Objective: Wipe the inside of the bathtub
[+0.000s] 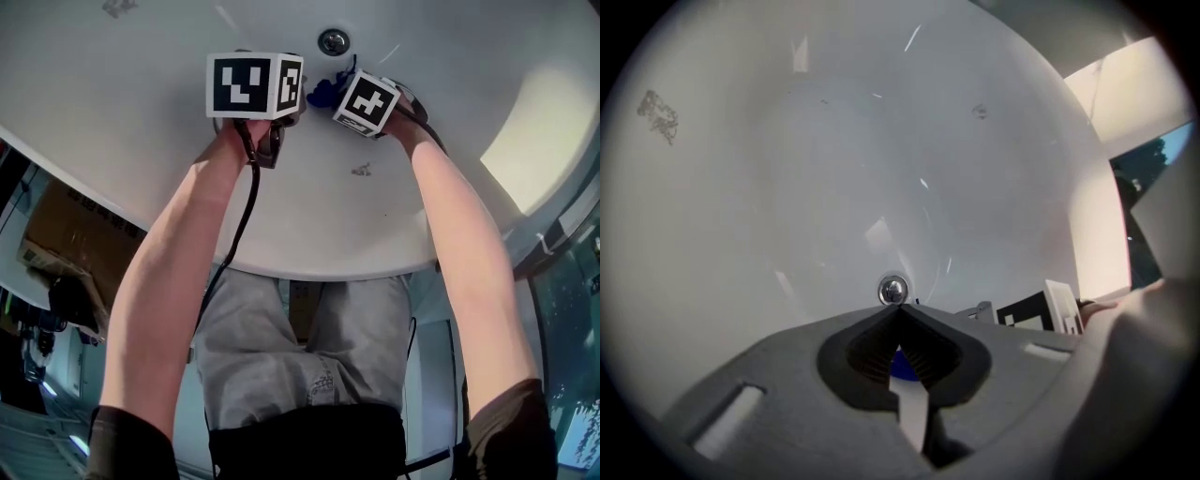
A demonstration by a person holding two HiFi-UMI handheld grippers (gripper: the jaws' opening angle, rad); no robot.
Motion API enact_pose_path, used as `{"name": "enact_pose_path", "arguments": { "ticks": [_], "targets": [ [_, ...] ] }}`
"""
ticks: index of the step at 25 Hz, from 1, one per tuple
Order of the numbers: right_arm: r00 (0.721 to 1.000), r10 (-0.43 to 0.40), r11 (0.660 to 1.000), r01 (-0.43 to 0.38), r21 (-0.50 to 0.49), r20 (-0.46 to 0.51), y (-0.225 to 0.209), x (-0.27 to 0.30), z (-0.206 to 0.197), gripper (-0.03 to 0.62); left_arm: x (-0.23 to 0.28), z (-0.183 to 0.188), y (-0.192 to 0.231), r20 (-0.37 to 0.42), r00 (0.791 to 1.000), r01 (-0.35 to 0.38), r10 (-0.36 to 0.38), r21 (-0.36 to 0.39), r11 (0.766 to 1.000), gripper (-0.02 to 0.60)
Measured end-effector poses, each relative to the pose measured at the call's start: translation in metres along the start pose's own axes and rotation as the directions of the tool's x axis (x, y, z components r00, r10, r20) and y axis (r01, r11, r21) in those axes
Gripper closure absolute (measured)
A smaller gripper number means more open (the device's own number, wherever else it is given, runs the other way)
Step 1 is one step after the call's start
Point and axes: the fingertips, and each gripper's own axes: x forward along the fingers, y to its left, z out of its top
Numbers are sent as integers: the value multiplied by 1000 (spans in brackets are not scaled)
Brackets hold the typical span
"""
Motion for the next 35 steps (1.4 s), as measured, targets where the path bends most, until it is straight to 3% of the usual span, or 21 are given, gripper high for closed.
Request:
{"name": "enact_pose_path", "arguments": {
  "ticks": [3,8,12,17,25,30,35],
  "targets": [
    [1000,9,1000,-9,10,14,6,-8,-1,531,-3,5,-8,0,1000,-13,13,30,999,578],
    [1000,14,1000,-14,-7,16,21,-7,-2,531,-9,-3,-21,21,999,28,-27,-37,999,578],
    [1000,18,1000,-18,-12,20,34,-9,-6,531,-4,-37,-25,-43,999,-24,25,21,999,578],
    [999,28,1000,-29,13,32,43,-16,-15,531,-3,-61,-31,-88,996,-1,-5,-62,998,578],
    [998,57,998,-58,-33,-22,65,-29,-23,531,-13,-75,-36,-162,987,-23,26,21,1000,578],
    [996,92,996,-92,1,13,75,-39,-17,531,-18,-85,-37,-243,970,-9,13,18,1000,578],
    [990,131,990,-133,39,43,94,-47,-17,531,-31,-78,-38,-202,979,-15,21,33,999,578]
  ]
}}
